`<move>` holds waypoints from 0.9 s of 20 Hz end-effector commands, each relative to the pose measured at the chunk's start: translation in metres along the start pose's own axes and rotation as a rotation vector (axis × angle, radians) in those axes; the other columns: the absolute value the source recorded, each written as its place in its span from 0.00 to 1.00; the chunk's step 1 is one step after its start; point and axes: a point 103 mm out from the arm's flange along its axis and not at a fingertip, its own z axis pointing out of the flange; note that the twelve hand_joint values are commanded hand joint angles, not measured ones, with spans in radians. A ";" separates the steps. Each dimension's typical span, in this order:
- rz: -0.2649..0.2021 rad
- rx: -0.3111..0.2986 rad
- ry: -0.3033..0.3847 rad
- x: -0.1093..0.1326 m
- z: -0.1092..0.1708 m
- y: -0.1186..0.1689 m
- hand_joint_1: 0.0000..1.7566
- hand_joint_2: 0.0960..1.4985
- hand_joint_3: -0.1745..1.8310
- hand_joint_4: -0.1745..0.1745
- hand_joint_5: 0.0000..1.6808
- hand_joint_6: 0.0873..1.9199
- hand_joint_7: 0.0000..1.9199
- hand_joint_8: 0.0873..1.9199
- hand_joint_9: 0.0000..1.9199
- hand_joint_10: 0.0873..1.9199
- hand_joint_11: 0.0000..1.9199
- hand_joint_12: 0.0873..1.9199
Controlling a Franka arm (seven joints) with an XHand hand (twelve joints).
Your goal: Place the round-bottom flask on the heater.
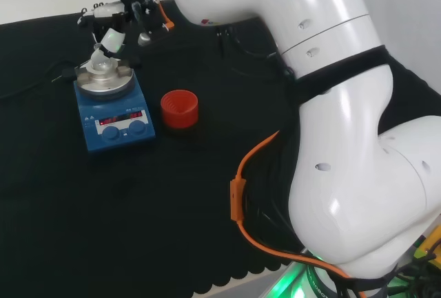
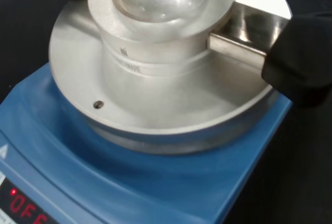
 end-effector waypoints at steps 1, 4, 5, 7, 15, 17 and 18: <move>0.040 0.063 0.016 -0.015 0.018 -0.022 0.34 0.20 0.50 0.24 0.02 0.07 0.20 0.50 0.38 0.45 0.44 0.67; 0.057 0.065 0.026 -0.022 0.022 -0.033 0.34 0.21 0.49 0.25 0.02 0.06 0.20 0.50 0.38 0.45 0.43 0.68; 0.062 0.062 0.030 -0.024 0.023 -0.036 0.35 0.21 0.49 0.27 0.02 0.05 0.21 0.50 0.38 0.45 0.43 0.68; 0.069 0.055 0.027 -0.028 0.023 -0.040 0.40 0.22 0.50 0.29 0.03 0.03 0.28 0.49 0.40 0.43 0.43 0.68; 0.110 0.024 0.029 -0.041 0.021 -0.053 0.60 0.22 0.57 0.32 0.05 0.00 0.47 0.53 0.51 0.42 0.48 0.64; 0.119 0.022 0.031 -0.044 0.019 -0.056 0.62 0.21 0.58 0.32 0.05 0.00 0.51 0.52 0.53 0.42 0.50 0.64; 0.124 0.023 0.035 -0.046 0.019 -0.057 0.63 0.21 0.59 0.32 0.05 0.00 0.52 0.52 0.54 0.42 0.50 0.64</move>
